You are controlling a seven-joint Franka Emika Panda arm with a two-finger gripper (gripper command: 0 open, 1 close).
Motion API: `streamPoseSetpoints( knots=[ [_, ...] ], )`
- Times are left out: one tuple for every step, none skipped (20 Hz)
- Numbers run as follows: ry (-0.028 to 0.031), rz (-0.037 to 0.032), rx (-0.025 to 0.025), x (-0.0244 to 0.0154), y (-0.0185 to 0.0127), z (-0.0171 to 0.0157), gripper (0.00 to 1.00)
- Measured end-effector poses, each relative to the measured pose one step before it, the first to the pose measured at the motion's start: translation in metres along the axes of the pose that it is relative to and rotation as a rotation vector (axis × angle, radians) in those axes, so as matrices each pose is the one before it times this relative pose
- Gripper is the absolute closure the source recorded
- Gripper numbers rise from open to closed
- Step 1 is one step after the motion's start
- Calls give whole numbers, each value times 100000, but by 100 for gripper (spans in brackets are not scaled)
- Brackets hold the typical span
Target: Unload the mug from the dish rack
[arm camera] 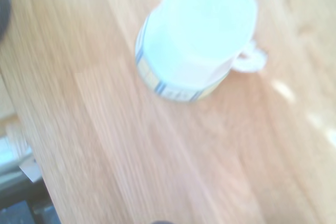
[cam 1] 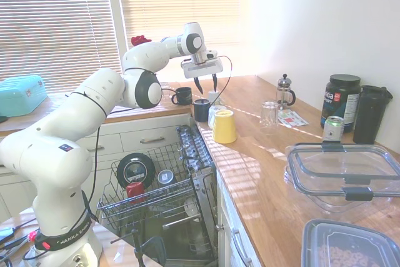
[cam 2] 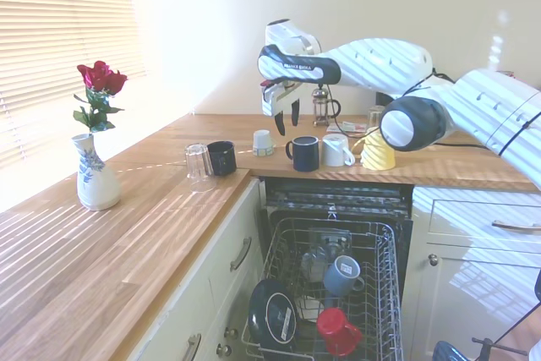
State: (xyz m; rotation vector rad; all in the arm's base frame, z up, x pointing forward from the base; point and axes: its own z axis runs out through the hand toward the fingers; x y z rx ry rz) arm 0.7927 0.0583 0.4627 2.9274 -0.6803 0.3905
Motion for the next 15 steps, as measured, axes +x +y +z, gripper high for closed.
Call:
streamPoseSetpoints(
  knots=[
    [790, 255, 918, 128, 126, -852, 0],
    [781, 231, 992, 133, 134, -926, 0],
    [952, 236, 972, 134, 140, -1075, 0],
    [881, 134, 882, 111, 150, -1200, 0],
    [897, 126, 822, 93, 175, -1386, 0],
    [859, 279, 607, 71, 226, -1586, 0],
    [860, 230, 587, 37, 223, -1644, 0],
    [829, 175, 603, -9, 187, -1696, 0],
    [292, -19, 368, -157, 82, -1592, 0],
    [149, -245, 355, -262, -74, -1424, 0],
    [-266, -253, 175, -389, -237, -1159, 0],
    [-545, -27, -10, -443, -311, -878, 0],
    [-691, 70, -127, -449, -420, -441, 0],
    [-796, 85, -206, -397, -446, -75, 0],
    [-1019, 357, -282, -334, -390, 185, 0]
  ],
)
